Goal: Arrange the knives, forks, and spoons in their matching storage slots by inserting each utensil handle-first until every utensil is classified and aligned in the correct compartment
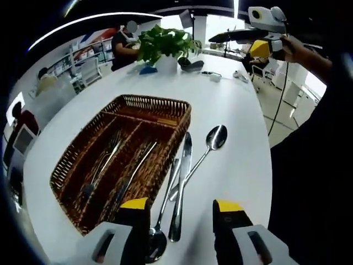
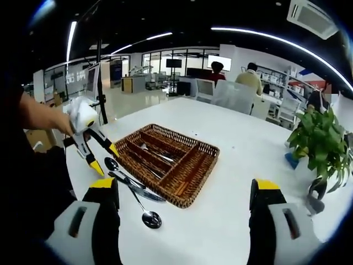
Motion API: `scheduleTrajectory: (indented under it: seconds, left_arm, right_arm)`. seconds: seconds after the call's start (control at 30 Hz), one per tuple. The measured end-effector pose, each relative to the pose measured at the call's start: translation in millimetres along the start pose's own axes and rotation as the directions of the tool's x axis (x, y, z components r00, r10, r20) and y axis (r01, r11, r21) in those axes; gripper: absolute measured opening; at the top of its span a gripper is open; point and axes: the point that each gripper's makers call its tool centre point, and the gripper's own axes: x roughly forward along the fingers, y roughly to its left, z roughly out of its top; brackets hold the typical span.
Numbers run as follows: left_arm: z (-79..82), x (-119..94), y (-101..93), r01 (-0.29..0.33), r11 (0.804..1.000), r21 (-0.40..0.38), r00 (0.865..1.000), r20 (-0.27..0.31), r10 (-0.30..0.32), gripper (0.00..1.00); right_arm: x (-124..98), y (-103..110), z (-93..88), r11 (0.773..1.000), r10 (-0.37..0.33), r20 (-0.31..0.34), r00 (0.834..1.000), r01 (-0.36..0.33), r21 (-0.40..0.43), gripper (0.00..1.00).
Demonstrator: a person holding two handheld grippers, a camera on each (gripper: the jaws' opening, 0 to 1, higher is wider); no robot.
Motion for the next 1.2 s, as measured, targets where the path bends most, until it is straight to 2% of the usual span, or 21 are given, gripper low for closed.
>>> scheduleTrajectory:
  seconds: [0.13,0.3,0.7,0.83,0.87,0.9,1.2]
  left_arm:
    - [-9.5,13.9,1.2,-0.002,1.000,0.003,1.000,-0.023,0.002,0.39]
    - [-21.7,31.3,2.5,0.000,1.000,0.015,0.999,-0.032,0.001,0.28]
    - [-31.2,49.0,-1.3,0.015,1.000,0.024,0.997,-0.072,-0.013,0.16]
    - [-33.6,53.7,-0.8,0.005,0.997,0.078,0.996,-0.092,0.003,0.15]
    - [-28.5,54.3,1.6,-0.003,0.993,0.120,0.998,-0.066,0.012,0.12]
    - [-28.2,54.3,-0.3,-0.007,0.991,0.136,0.998,-0.065,0.016,0.09]
    - [-27.9,53.5,-1.7,0.018,0.982,0.187,0.995,-0.097,0.000,0.08]
  right_arm:
    - [0.4,1.9,-1.0,1.000,0.004,0.000,1.000,-0.004,0.003,1.00]
    - [-0.1,5.1,-2.1,1.000,0.011,0.001,1.000,-0.011,0.004,1.00]
    - [-6.4,2.0,-6.5,1.000,-0.004,0.001,1.000,0.004,0.019,1.00]
    - [-7.2,1.8,-7.4,1.000,-0.005,-0.001,1.000,0.005,0.022,1.00]
    - [-7.3,1.9,-7.6,1.000,-0.006,-0.002,1.000,0.006,0.021,1.00]
    - [-7.3,2.0,-7.6,1.000,-0.006,-0.002,1.000,0.006,0.021,1.00]
    - [-7.5,0.8,-8.2,1.000,-0.008,0.002,1.000,0.008,0.030,1.00]
